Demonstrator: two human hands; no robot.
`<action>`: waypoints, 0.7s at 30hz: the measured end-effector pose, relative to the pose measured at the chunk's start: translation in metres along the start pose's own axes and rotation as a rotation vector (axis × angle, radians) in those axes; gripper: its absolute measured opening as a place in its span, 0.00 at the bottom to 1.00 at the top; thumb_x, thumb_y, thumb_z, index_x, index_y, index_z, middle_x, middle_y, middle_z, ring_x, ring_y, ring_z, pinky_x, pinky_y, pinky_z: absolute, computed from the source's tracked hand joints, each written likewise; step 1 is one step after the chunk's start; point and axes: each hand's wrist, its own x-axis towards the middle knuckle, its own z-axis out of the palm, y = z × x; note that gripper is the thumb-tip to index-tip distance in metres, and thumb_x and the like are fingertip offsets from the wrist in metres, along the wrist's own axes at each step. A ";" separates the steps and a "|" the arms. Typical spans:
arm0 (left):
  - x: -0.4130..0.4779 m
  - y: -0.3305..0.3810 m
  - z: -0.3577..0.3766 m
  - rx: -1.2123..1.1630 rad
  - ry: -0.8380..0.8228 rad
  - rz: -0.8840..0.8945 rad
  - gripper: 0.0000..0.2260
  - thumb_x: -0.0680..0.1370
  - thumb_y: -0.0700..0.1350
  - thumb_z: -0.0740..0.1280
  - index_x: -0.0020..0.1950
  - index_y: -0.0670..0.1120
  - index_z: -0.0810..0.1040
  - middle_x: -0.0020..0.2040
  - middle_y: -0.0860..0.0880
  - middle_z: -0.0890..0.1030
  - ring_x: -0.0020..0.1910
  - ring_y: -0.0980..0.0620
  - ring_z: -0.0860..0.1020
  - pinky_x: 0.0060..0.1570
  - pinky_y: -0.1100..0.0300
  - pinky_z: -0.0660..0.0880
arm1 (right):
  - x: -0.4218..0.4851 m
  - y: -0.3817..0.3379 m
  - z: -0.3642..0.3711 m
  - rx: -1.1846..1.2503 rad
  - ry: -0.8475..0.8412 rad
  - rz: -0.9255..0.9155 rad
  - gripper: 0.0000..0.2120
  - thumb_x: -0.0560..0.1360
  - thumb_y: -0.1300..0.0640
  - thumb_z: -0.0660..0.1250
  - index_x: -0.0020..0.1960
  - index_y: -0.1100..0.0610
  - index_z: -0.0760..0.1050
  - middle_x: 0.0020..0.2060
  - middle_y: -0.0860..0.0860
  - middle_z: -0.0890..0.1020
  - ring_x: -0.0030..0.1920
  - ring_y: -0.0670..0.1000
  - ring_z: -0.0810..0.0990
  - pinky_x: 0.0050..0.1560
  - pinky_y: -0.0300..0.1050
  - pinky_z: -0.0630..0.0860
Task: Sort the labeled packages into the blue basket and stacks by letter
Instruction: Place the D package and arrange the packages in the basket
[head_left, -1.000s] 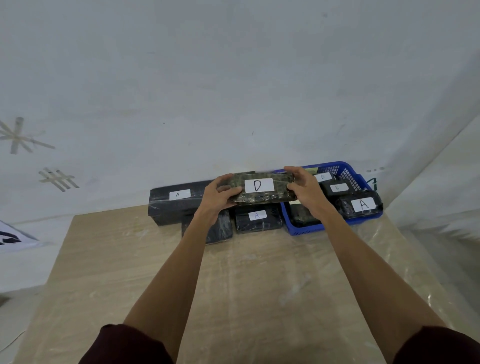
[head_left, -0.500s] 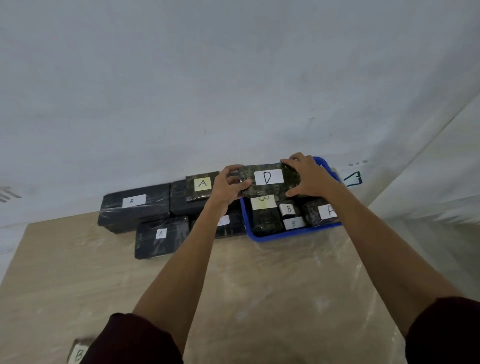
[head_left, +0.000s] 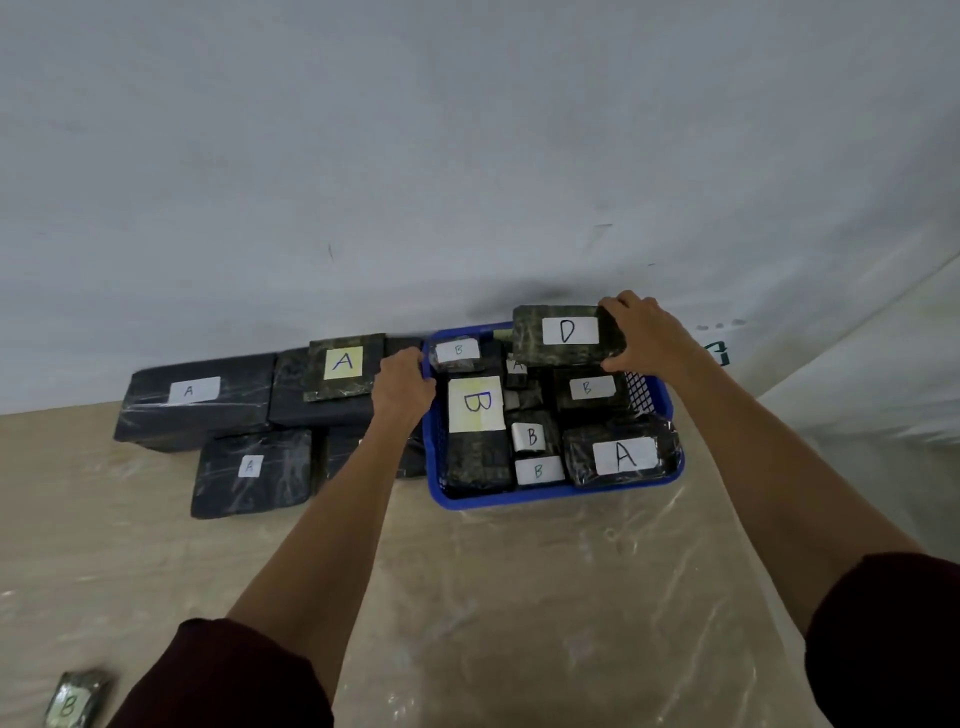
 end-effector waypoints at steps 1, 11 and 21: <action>0.001 0.000 0.001 0.051 -0.015 -0.026 0.14 0.78 0.41 0.72 0.62 0.39 0.78 0.55 0.39 0.81 0.51 0.38 0.82 0.51 0.47 0.80 | 0.003 0.004 0.004 -0.019 -0.024 -0.001 0.42 0.69 0.49 0.78 0.76 0.59 0.62 0.69 0.59 0.70 0.65 0.61 0.71 0.60 0.58 0.74; 0.026 -0.003 0.005 0.008 -0.020 -0.126 0.06 0.73 0.38 0.77 0.49 0.39 0.85 0.51 0.38 0.84 0.44 0.40 0.84 0.50 0.48 0.83 | 0.031 0.016 0.030 -0.159 -0.128 -0.017 0.41 0.72 0.45 0.76 0.76 0.59 0.63 0.70 0.58 0.71 0.70 0.59 0.66 0.66 0.54 0.68; 0.023 -0.007 0.004 -0.062 -0.038 -0.111 0.08 0.73 0.38 0.77 0.51 0.38 0.86 0.47 0.40 0.86 0.42 0.42 0.85 0.51 0.47 0.83 | 0.031 0.018 0.032 -0.139 -0.143 0.061 0.45 0.73 0.47 0.74 0.81 0.57 0.54 0.74 0.60 0.64 0.70 0.63 0.66 0.64 0.59 0.71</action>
